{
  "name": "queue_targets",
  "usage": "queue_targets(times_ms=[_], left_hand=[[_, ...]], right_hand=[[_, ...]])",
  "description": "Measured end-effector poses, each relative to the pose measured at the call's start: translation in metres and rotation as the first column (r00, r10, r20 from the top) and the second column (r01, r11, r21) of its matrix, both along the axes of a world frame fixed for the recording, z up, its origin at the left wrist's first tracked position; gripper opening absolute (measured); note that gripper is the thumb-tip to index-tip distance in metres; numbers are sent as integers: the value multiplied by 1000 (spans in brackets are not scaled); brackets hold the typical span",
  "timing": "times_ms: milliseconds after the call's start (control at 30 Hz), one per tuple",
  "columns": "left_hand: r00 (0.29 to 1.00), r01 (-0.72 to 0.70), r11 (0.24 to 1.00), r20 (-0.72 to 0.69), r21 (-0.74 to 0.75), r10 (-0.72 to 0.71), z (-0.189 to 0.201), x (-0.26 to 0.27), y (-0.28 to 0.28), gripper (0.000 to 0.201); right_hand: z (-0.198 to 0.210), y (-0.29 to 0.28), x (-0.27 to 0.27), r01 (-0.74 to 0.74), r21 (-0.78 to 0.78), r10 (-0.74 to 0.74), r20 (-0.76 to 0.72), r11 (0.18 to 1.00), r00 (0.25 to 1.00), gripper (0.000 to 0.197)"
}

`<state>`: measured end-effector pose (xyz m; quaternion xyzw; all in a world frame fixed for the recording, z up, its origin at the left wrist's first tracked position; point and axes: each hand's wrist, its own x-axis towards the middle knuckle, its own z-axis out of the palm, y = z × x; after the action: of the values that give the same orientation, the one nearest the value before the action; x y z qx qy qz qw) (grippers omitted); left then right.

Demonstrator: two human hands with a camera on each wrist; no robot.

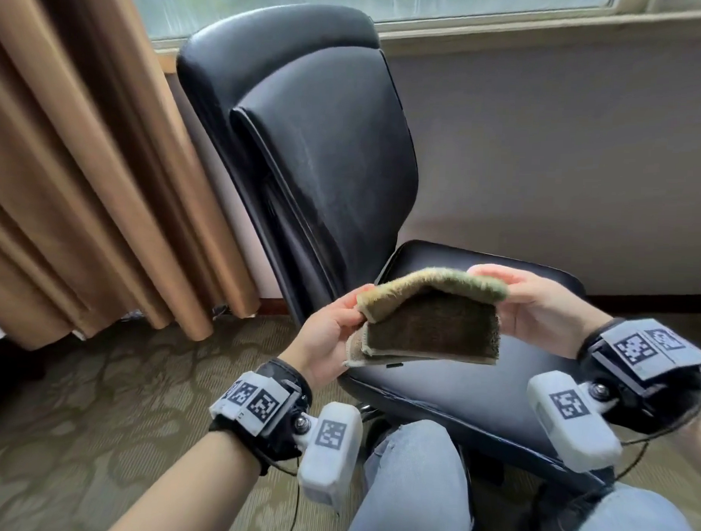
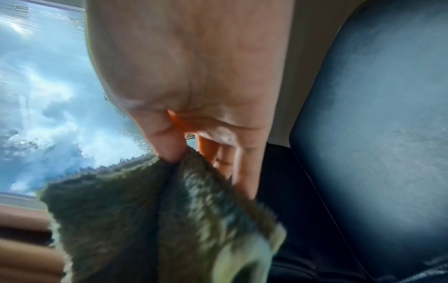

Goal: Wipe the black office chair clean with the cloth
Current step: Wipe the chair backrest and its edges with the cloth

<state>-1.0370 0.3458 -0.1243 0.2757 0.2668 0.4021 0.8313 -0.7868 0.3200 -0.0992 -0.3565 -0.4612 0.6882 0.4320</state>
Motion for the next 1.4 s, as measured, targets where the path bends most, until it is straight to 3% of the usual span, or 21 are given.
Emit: queue_targets(times_ms=[33, 133, 200, 333, 400, 500, 667, 700, 800, 867, 900, 1000, 1033, 1100, 1167, 1233, 1333, 1400], left_hand=[[999, -11, 999, 40, -45, 12, 0, -1, -1, 40], [994, 32, 994, 110, -100, -21, -1, -3, -3, 48], [999, 31, 990, 29, -136, -27, -1, 0, -3, 60], [986, 38, 991, -159, -131, -59, 3, 11, -7, 39], [960, 54, 994, -269, -91, -77, 2, 15, -10, 37], [924, 12, 1000, -382, -13, -16, -4, 13, -9, 48], [937, 65, 992, -349, 112, -22, 2, 1, -4, 67], [938, 70, 988, -346, 136, -19, 2, 0, -3, 67], [934, 182, 963, -342, 200, -106, 1, -2, -4, 66], [859, 387, 888, -448, 249, -248, 3, 1, -9, 70], [816, 424, 868, -524, 258, -243, 6, 3, -11, 67], [680, 357, 855, -732, 376, 38, 23, 7, -6, 26], [603, 383, 810, -784, 445, 146, 32, 5, -2, 13], [455, 494, 688, -832, 532, 317, 50, -4, 7, 10], [364, 562, 607, -827, 562, 428, 67, -14, 14, 11], [326, 563, 545, -773, 621, 544, 79, -18, 22, 12], [278, 472, 506, -666, 722, 692, 89, -19, 34, 16], [203, 414, 517, -630, 749, 750, 98, -20, 40, 15]], right_hand=[[1, 0, -1, 1, -31, -2, -32, 1000, 999, 25], [-1, 0, -1, -37, -131, 22, -114, 991, 993, 37], [-2, -3, -5, -24, -140, 16, -56, 990, 998, 48], [-8, -11, -20, 73, -52, -67, 112, 996, 991, 40], [-13, -10, -22, 124, 17, -126, 175, 992, 976, 47], [-12, -10, -21, 146, 10, -146, 165, 989, 975, 29], [-10, -8, -12, 0, -27, 4, 143, 1000, 990, 79], [-10, -7, -12, -32, -24, 36, 157, 999, 987, 78], [-2, -5, -14, -45, 60, 32, 193, 997, 981, 42], [6, -2, -17, -42, 112, 19, 194, 993, 981, 38], [11, 0, -19, -47, 130, 20, 201, 990, 979, 39], [30, 9, -21, -101, 157, 52, 289, 982, 956, 38], [37, 13, -22, -129, 173, 60, 360, 976, 931, 40], [49, 21, -23, -204, 200, 69, 530, 958, 845, 41], [58, 32, -28, -268, 218, 50, 684, 938, 728, 38], [61, 47, -37, -232, 308, -86, 751, 923, 655, 37], [63, 75, -53, -15, 523, -381, 641, 852, 666, 37], [68, 92, -66, 66, 588, -457, 547, 806, 701, 39]])
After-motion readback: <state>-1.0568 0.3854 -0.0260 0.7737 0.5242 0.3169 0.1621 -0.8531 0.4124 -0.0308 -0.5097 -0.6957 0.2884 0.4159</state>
